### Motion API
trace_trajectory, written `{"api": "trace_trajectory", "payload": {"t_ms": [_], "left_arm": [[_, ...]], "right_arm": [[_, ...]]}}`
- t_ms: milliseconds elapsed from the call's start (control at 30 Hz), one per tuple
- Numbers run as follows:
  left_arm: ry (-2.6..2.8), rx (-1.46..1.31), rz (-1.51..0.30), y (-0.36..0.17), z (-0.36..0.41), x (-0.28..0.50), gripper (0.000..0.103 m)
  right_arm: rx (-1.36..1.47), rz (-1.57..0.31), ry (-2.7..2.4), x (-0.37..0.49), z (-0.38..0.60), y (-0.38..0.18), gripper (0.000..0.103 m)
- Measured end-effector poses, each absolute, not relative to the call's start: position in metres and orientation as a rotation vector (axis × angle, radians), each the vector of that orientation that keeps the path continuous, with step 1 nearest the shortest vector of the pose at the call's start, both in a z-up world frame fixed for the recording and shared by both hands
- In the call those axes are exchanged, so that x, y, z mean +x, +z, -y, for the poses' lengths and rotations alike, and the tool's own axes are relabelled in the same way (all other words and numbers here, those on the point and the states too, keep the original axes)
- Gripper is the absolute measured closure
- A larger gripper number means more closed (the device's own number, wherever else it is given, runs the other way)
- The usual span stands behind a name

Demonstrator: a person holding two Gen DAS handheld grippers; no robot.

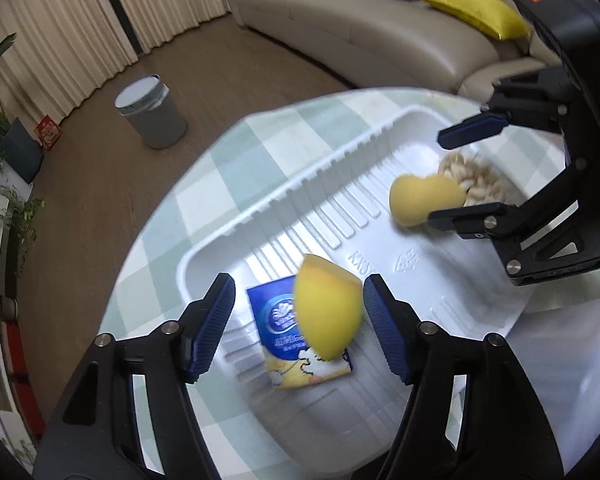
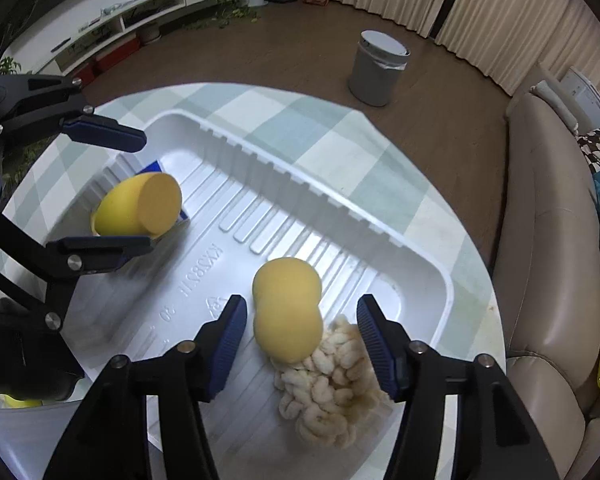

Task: Organize soft objects
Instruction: 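Carry both sponges to the white tray and release them inside, then withdraw both tools from the tray back over the remaining objects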

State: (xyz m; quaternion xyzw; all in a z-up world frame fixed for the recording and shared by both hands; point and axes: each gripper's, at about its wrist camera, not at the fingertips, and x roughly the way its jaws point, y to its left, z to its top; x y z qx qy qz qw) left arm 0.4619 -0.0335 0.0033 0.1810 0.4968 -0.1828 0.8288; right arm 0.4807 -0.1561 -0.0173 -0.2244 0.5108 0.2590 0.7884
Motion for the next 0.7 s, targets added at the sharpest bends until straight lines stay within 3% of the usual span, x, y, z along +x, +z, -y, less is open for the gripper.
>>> {"api": "trace_trajectory", "payload": {"t_ms": [367,567,667,700], "left_arm": [[-0.323,0.149,-0.85,0.073,-0.037,0.38,0.031],[-0.262,0.077,-0.788,0.075,-0.068,0.312,0.027],[-0.26,0.039,-0.762,0.07,-0.077,0.274,0.014],[-0.259,0.024,-0.75,0.069,-0.079,0.262,0.004]], "right_arm": [[-0.252,-0.935,0.47,0.442,0.231,0.06,0.029],[-0.146,-0.854,0.433,0.385,0.272,0.088,0.018],[-0.084,-0.841,0.425,0.351,0.291,0.089,0.012],[-0.067,-0.835,0.423,0.344,0.295,0.087,0.01]]}}
